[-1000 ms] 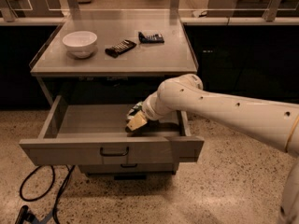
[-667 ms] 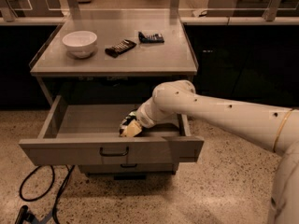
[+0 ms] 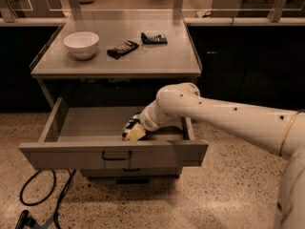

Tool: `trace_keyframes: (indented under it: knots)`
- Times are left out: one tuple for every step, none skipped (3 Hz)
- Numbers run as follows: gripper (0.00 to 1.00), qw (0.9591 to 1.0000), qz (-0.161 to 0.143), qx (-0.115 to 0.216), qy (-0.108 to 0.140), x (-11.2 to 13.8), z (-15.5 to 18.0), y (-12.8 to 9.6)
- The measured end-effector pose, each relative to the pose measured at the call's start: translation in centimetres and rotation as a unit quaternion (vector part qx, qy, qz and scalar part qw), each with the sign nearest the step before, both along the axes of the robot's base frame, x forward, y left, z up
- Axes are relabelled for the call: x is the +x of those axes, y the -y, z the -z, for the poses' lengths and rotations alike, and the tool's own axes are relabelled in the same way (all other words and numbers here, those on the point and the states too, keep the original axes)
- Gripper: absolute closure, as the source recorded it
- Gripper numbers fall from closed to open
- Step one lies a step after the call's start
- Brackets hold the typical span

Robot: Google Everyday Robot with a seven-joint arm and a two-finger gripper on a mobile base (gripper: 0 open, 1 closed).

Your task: Place green can into top drawer

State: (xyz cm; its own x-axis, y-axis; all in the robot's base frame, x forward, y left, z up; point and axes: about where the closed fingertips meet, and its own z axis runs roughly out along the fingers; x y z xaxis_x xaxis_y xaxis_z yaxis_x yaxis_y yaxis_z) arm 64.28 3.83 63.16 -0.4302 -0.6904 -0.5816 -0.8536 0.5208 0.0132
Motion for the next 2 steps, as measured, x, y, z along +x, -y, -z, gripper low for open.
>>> trace_keyframes:
  knots:
    - [0.34,1.0,0.0,0.0,0.0,0.0,0.01,0.0]
    - [0.11,1.0,0.0,0.0,0.0,0.0,0.01,-0.01]
